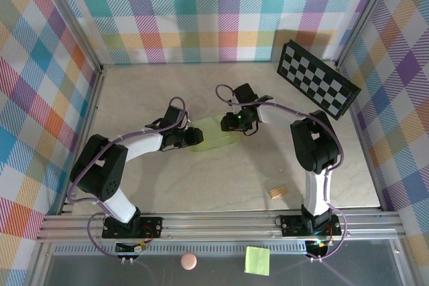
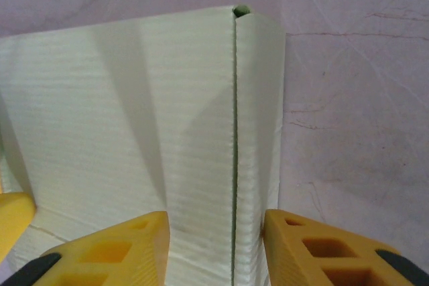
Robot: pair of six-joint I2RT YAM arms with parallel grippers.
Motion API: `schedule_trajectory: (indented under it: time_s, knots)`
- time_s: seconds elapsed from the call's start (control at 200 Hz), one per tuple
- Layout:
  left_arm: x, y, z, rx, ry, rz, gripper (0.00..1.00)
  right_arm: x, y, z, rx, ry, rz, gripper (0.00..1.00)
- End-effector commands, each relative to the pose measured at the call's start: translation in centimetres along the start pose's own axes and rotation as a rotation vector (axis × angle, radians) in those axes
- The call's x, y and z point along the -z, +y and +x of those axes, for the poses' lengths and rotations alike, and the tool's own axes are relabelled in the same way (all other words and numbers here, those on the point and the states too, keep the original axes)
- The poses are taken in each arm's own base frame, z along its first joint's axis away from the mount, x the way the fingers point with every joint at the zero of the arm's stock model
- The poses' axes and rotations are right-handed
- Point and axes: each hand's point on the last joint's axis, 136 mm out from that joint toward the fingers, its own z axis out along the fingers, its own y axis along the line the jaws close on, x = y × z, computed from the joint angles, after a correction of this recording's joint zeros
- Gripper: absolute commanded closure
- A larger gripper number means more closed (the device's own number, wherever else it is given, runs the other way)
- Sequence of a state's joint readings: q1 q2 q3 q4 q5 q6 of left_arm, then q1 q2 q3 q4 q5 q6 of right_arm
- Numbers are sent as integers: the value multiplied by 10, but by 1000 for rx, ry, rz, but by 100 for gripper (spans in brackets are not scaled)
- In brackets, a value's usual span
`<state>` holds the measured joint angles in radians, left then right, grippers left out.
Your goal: Fold the paper box
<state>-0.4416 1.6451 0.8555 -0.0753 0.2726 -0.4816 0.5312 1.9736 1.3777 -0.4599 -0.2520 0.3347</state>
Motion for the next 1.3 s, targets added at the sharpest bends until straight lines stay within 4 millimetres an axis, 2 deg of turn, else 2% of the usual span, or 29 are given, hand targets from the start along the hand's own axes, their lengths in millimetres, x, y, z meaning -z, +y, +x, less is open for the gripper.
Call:
schedule_trajectory:
  time_s: [0.0, 0.22, 0.445, 0.615, 0.845, 1.025, 1.135, 1.205, 1.295]
  knots:
    - [-3, -2, 0, -4, 27, 26, 62, -3, 5, 6, 1, 41, -43, 63]
    - [-1, -17, 8, -17, 72, 110, 68, 1, 18, 19, -57, 51, -124, 72]
    - [10, -31, 32, -52, 142, 163, 69, 11, 30, 44, -75, 60, -127, 75]
    - [27, -31, 61, -72, 184, 164, 68, 22, 38, 66, -60, 63, -87, 76]
    - [45, -33, 106, -86, 231, 158, 66, 31, 43, 107, -44, 93, -40, 76]
    - [57, -28, 128, -57, 219, 149, 65, 39, 46, 136, -37, 120, -15, 76]
    - [63, -23, 132, -41, 196, 151, 61, 42, 37, 143, -57, 123, 27, 73]
    - [66, -17, 130, -55, 179, 112, 54, 43, 35, 140, -55, 106, 39, 69]
    - [72, -9, 124, -85, 170, 41, 50, 46, 36, 135, -42, 90, 49, 64]
